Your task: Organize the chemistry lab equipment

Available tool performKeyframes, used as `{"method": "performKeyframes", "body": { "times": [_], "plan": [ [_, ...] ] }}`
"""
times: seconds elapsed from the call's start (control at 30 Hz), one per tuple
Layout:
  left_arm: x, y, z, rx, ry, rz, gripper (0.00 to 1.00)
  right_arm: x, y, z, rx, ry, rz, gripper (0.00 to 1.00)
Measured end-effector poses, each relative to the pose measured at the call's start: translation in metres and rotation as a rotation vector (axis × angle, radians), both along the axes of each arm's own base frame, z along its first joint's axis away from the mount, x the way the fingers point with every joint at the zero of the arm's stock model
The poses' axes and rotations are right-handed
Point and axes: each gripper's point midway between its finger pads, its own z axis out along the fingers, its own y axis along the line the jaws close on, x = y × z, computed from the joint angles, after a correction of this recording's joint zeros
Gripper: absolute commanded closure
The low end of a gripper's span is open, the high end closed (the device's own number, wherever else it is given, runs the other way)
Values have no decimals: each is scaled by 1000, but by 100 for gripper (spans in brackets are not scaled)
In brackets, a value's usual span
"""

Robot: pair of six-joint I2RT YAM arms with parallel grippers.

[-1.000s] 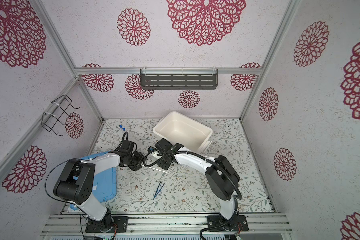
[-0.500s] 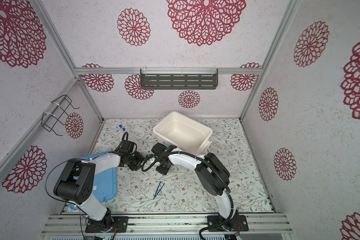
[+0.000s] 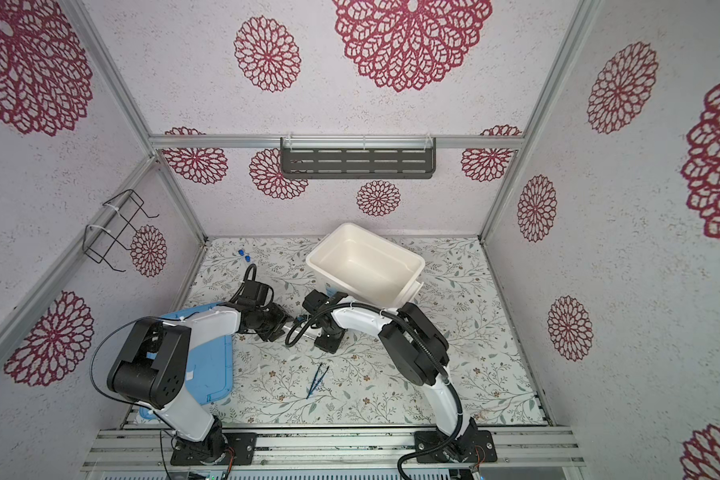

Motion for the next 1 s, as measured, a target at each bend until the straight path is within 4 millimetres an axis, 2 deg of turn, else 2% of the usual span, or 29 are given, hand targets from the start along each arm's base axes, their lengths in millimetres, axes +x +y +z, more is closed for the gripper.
{"method": "performKeyframes", "body": {
  "times": [0.3,0.6,1.0],
  "plan": [
    [0,0,0,-1,0,0,44,5,-2,5,-45,-23,0,91],
    [0,-1,0,-4,0,-2,44,30,0,36,-66,-120,17,91],
    [8,-5,-1,-18,-6,-9,49,55,-27,35,-123,-150,2,92]
  ]
}}
